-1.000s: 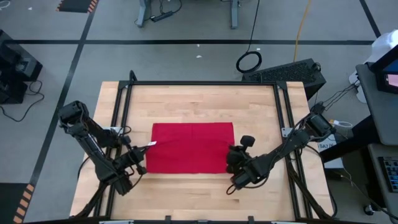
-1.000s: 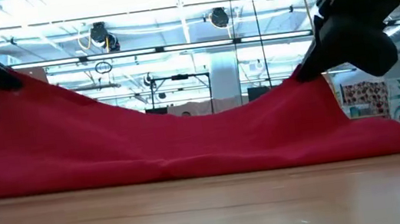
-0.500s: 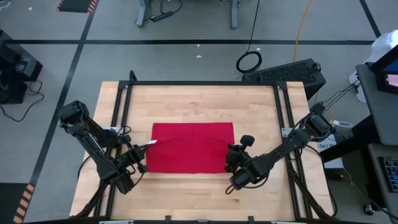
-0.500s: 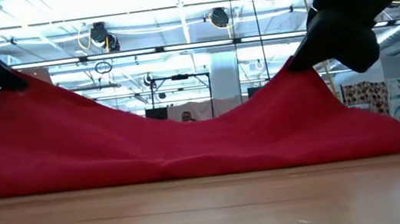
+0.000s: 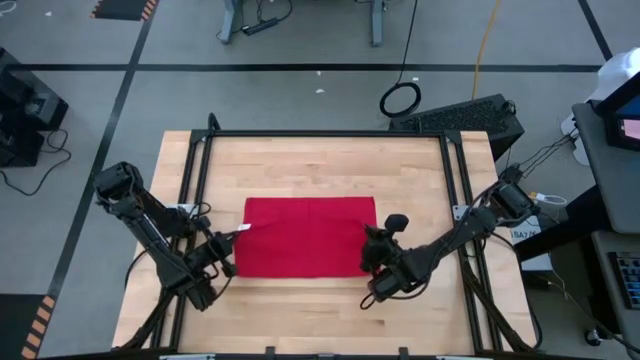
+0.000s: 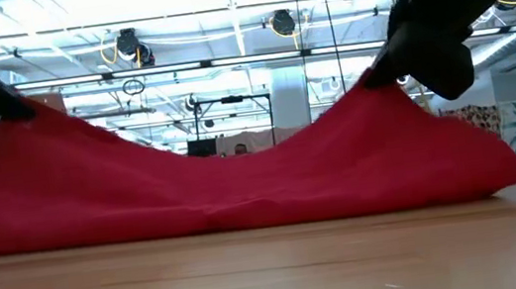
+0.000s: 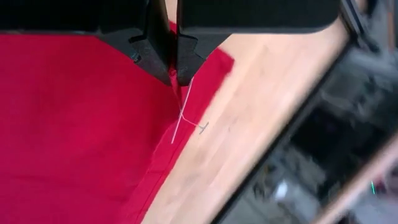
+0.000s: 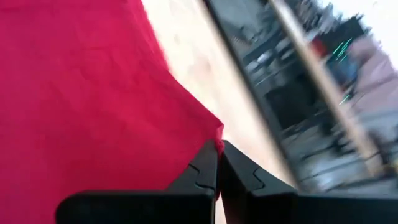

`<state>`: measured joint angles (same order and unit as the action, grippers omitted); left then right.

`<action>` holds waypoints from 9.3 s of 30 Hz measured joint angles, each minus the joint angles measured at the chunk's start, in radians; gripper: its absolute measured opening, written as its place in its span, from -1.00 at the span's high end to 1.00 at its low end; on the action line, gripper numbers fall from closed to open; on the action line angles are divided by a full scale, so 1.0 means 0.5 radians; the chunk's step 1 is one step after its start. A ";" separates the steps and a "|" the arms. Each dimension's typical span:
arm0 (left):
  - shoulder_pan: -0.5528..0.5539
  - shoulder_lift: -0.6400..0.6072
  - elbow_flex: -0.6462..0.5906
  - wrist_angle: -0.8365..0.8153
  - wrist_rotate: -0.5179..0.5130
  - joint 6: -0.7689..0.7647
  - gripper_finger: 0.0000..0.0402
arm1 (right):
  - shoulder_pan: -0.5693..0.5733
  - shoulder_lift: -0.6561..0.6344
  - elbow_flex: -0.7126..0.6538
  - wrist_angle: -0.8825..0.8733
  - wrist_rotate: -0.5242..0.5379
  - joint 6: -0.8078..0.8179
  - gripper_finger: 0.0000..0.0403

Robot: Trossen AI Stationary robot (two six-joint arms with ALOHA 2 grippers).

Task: Roll towel
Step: Roll the red towel

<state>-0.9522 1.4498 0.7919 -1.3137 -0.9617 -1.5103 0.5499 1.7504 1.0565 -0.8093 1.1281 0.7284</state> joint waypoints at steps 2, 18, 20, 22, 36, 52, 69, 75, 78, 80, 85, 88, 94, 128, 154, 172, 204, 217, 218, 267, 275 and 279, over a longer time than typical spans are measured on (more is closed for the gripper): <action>0.003 0.000 0.016 0.008 0.115 -0.148 0.96 | 0.000 0.000 0.000 0.000 -0.172 0.177 1.00; -0.079 -0.019 0.770 0.054 0.551 -0.205 0.96 | 0.393 -0.585 0.274 -0.221 -1.043 0.817 1.00; -0.099 -0.019 0.850 0.070 0.600 -0.213 0.96 | 0.437 -0.684 0.272 -0.227 -1.068 0.829 1.00; -0.130 -0.019 0.909 0.132 0.640 -0.210 0.96 | 0.489 -0.763 0.272 -0.226 -1.066 0.831 1.00; -0.202 -0.011 0.952 0.657 0.775 -0.152 0.96 | 0.903 -0.788 0.271 -0.007 -1.120 1.139 1.00; -0.055 -0.011 0.858 0.104 0.592 0.167 0.96 | 0.553 -0.813 0.236 -0.415 -1.105 0.875 1.00; 0.272 -0.011 0.626 0.267 0.531 0.679 0.96 | 0.402 -0.810 -0.175 -0.393 -1.111 1.087 1.00; 0.338 -0.011 0.594 0.305 0.530 0.683 0.96 | 0.359 -0.810 -0.297 -0.272 -1.110 1.064 1.00; 0.357 -0.011 0.594 0.267 0.522 0.690 0.96 | 0.334 -0.810 -0.341 -0.265 -1.105 1.059 1.00; 0.363 -0.011 0.593 0.246 0.522 0.694 0.96 | 0.310 -0.810 -0.366 -0.251 -1.101 1.025 1.00; 0.361 -0.011 0.593 0.243 0.527 0.683 0.96 | 0.257 -0.810 -0.396 -0.202 -1.101 0.921 1.00; 0.361 -0.011 0.593 0.244 0.548 0.681 0.96 | 0.223 -0.810 -0.429 -0.143 -1.101 0.874 1.00; 0.371 0.013 0.593 0.247 0.554 0.769 0.96 | 0.184 -0.810 -0.514 -0.024 -1.108 0.837 1.00; 0.607 0.304 0.515 0.266 0.599 0.972 0.96 | 0.011 -0.670 -0.681 0.141 -1.158 0.613 1.00; 0.820 0.304 0.271 0.648 0.463 1.110 0.96 | -0.066 -0.591 -0.680 0.157 -1.223 0.561 1.00; 0.826 0.304 0.271 0.678 0.406 0.835 0.96 | -0.065 -0.591 -0.680 0.138 -1.244 0.668 0.44; 1.113 -0.276 0.109 1.244 0.905 0.801 0.18 | 0.037 -0.966 -0.504 0.511 -1.347 0.747 0.48; 1.166 -0.266 0.103 1.988 0.987 1.701 0.18 | -0.031 -1.008 -0.504 0.758 -1.496 0.510 0.65; 1.167 -0.266 0.108 1.987 0.979 1.578 0.18 | -0.016 -1.008 -0.504 0.776 -1.437 0.506 0.69; 0.923 0.399 0.111 3.224 1.087 1.726 0.95 | 0.206 -0.227 -0.846 2.582 -1.281 -0.351 1.00; 0.896 0.598 0.112 3.230 1.077 1.628 0.95 | 0.110 0.214 -0.844 3.159 -1.260 -0.595 1.00; 0.870 0.710 0.111 3.227 1.077 1.620 0.95 | 0.091 0.374 -0.845 3.312 -1.261 -0.589 1.00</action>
<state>-0.5172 1.8047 0.8474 0.2996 -0.4232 -0.7002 0.5955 1.9373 0.6342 0.8467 0.4976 0.4339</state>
